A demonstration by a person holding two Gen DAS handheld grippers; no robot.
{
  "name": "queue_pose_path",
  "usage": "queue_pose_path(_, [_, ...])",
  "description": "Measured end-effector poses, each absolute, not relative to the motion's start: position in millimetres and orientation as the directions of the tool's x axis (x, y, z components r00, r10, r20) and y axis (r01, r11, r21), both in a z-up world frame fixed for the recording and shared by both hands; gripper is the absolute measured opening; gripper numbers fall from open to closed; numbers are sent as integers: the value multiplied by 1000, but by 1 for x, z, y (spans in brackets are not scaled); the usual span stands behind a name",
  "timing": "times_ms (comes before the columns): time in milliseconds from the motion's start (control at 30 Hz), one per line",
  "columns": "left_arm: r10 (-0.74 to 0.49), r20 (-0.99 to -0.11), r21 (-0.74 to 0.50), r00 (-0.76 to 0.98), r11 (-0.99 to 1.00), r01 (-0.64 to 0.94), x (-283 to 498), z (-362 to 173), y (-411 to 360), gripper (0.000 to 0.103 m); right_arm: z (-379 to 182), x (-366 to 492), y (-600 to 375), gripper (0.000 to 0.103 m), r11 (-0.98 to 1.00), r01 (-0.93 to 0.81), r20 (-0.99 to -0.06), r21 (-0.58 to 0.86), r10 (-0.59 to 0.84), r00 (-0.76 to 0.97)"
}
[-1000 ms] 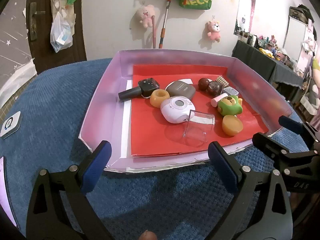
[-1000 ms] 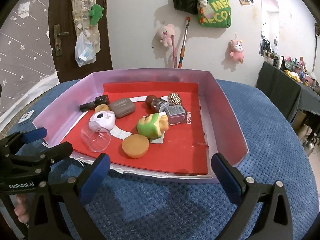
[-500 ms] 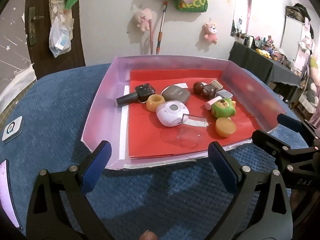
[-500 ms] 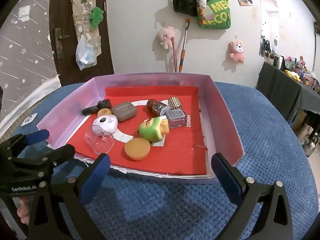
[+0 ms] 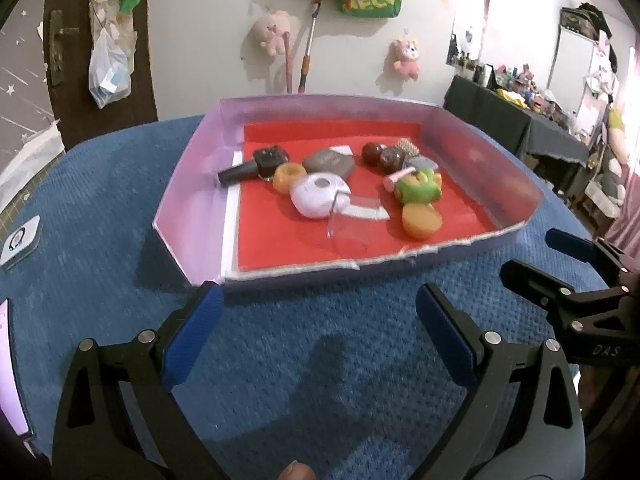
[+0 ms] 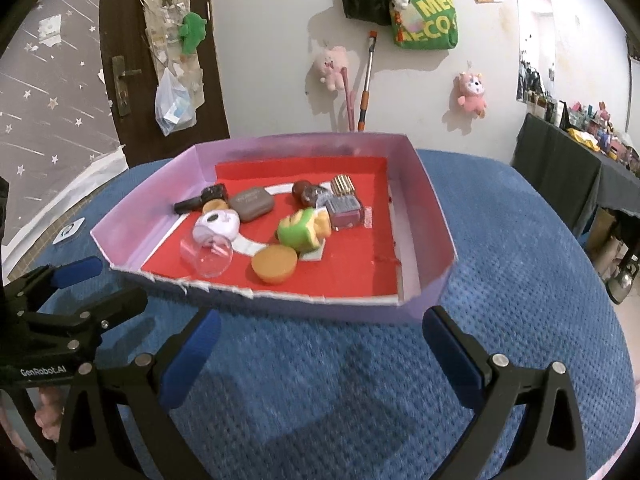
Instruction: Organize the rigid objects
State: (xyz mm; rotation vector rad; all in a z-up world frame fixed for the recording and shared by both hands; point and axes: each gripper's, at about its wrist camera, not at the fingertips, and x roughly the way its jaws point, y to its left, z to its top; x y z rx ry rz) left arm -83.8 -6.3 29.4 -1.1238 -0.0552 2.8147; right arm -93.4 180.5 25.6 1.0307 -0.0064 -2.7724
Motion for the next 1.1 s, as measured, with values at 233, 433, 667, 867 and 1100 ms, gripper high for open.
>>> queue_pose_path(233, [117, -711, -83, -694, -993, -82, -80, 16, -6, 99, 7, -87, 183, 103, -982, 173, -696, 77, -177, -696])
queue_pose_path(433, [115, -722, -86, -682, -993, -75, -76, 10, -8, 99, -3, -83, 182, 103, -980, 182, -727, 79, -182, -662])
queue_pose_path(667, [110, -737, -82, -667, -994, -74, -74, 3, -10, 99, -11, -83, 182, 103, -980, 180, -748, 79, -178, -639])
queue_pose_path(867, [112, -751, -82, -651, -994, -76, -73, -3, -10, 99, -15, -81, 183, 103, -981, 178, -756, 70, -169, -632])
queue_pose_path(1100, [99, -753, -64, -651, -995, -77, -71, -6, -8, 99, -18, -80, 182, 103, -983, 178, -755, 46, -151, -638])
